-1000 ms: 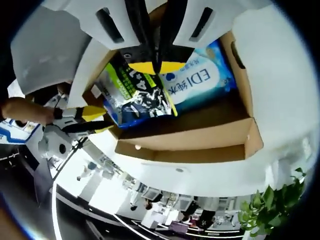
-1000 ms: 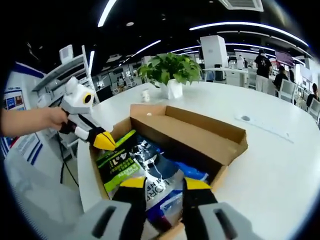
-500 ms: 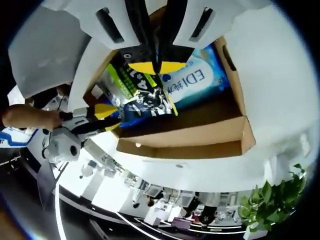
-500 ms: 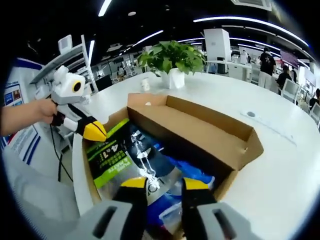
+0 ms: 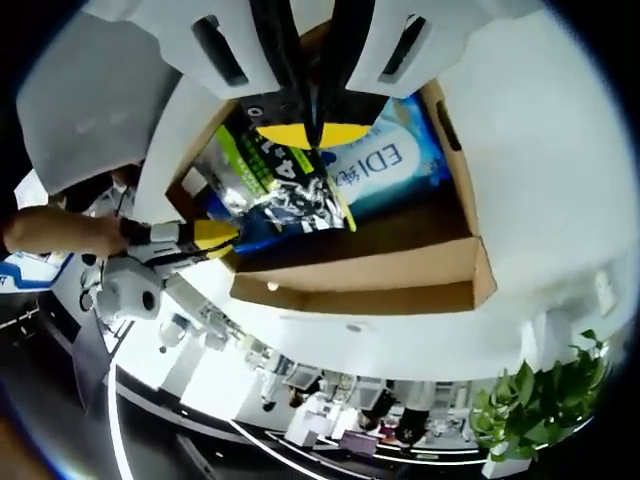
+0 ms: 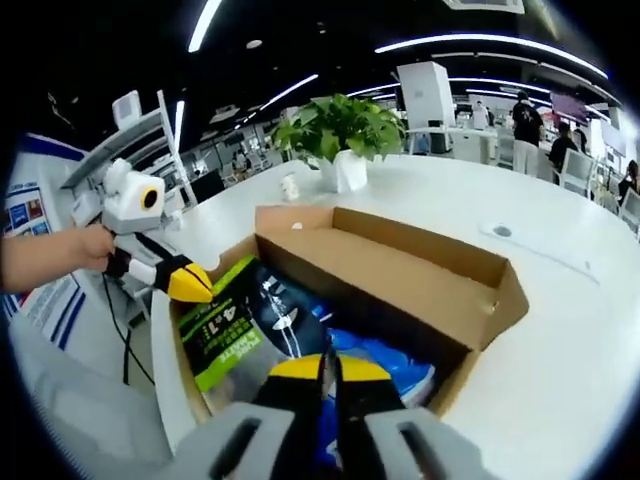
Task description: Operate the shoe box by opening the lid, removing the specified soft item, and placing it in the target area until the item is outside and the box remains undamaged.
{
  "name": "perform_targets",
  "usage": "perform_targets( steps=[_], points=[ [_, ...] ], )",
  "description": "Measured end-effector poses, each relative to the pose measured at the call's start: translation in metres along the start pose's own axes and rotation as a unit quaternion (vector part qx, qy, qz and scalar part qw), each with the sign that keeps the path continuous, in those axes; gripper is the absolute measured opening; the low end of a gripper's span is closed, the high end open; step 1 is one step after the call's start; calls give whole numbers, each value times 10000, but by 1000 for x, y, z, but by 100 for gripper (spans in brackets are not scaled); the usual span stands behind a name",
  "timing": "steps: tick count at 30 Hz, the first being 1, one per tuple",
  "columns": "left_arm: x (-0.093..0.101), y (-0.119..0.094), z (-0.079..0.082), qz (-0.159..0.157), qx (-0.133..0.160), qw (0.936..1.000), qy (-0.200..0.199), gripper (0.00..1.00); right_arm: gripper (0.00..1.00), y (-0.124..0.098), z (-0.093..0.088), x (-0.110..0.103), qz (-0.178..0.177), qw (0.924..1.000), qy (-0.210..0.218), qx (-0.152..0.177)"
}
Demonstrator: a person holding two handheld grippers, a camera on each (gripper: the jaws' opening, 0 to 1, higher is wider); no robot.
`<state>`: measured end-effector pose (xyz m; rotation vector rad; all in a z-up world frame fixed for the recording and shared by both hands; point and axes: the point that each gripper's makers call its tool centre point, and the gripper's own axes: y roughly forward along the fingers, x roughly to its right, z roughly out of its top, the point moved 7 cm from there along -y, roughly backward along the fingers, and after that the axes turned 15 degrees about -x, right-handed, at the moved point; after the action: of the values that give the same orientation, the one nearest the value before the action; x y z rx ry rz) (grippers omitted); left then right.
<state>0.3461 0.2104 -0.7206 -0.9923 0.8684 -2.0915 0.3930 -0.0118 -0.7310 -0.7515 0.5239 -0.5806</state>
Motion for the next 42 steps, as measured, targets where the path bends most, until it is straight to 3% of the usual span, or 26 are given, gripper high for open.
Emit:
perform_targets(
  steps=[8, 22, 42],
  points=[
    [9, -3, 5, 2, 48, 10000, 41, 0, 0, -17, 11, -7, 24, 9993, -39, 371],
    [16, -10, 9, -18, 211, 9998, 53, 0, 0, -36, 19, -9, -5, 9978, -25, 659],
    [39, -25, 47, -53, 665, 9974, 287, 0, 0, -82, 38, -2, -282, 9915, -72, 1265]
  ],
)
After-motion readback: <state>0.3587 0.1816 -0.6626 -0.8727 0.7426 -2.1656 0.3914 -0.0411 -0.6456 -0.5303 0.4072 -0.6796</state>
